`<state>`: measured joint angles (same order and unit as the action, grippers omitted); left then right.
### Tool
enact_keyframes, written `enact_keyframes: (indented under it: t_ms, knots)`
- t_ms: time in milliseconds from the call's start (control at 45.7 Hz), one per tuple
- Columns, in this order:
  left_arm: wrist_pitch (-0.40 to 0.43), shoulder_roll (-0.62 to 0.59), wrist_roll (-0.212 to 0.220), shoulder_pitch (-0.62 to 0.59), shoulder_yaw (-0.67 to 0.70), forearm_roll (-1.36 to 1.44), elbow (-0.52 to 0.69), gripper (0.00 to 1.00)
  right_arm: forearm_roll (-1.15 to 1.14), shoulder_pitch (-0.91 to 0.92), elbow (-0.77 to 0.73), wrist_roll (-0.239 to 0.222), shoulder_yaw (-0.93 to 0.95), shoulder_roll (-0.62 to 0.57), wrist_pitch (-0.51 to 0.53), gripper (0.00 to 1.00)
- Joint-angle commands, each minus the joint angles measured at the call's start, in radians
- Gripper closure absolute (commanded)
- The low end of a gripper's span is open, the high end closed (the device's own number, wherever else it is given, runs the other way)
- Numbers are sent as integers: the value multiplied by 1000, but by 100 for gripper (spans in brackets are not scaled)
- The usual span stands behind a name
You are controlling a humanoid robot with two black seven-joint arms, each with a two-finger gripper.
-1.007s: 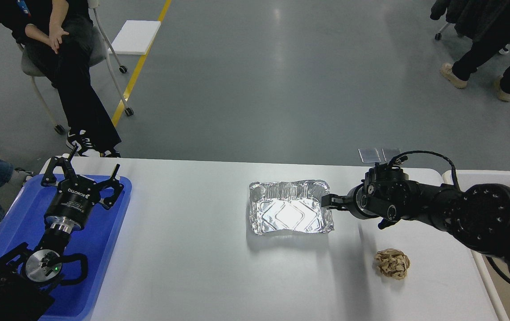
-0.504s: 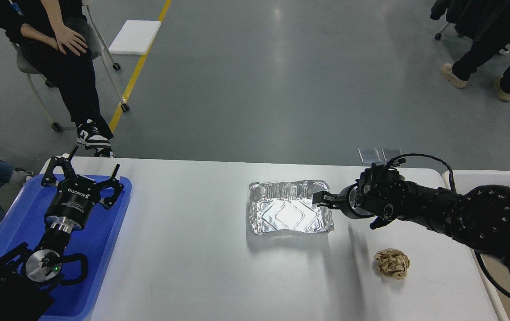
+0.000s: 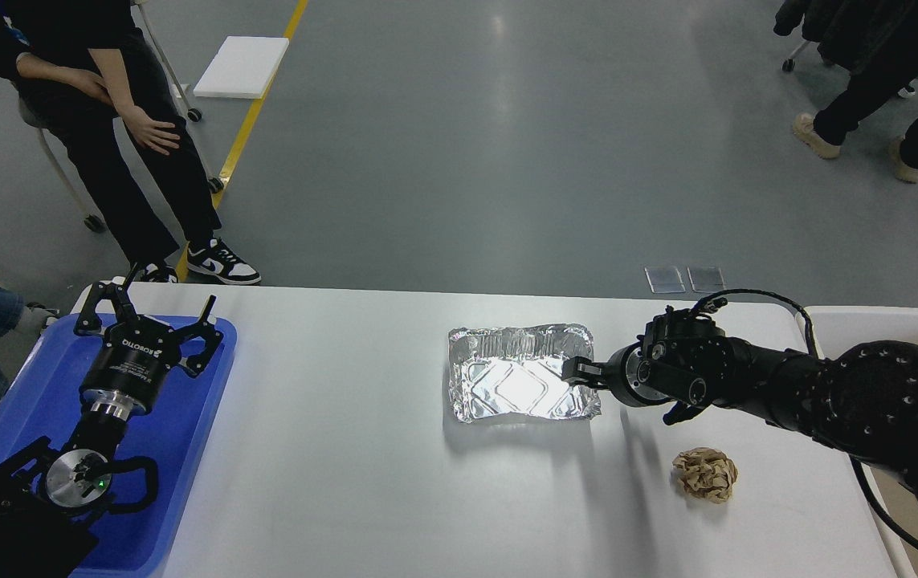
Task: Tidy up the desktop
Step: 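Close the right gripper on the foil tray's rim nearest it, then lift the foil tray with the right gripper and swing it toward the bin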
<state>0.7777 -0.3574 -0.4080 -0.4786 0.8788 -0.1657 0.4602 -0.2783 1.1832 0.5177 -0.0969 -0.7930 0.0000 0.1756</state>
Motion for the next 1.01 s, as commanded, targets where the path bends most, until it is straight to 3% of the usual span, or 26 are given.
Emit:
enact_keyframes:
  t_ms: [0, 66, 175, 723, 985]
  knots:
    - [0, 0, 0, 0, 0, 0, 2, 1, -73, -10, 5, 0, 0, 0, 1, 30]
    - [0, 1, 0, 0, 0, 0, 0, 1, -100, -11, 5, 0, 0, 0, 1, 47]
    - [0, 0, 0, 0, 0, 0, 0, 1, -110, -13, 5, 0, -2, 0, 7, 100]
    - [0, 0, 0, 0, 0, 0, 0, 1, -113, -11, 8, -1, -6, 0, 15, 100]
    - [2, 1, 0, -2, 0, 0, 2, 1, -113, 110, 58, -3, -28, 0, 65, 100]
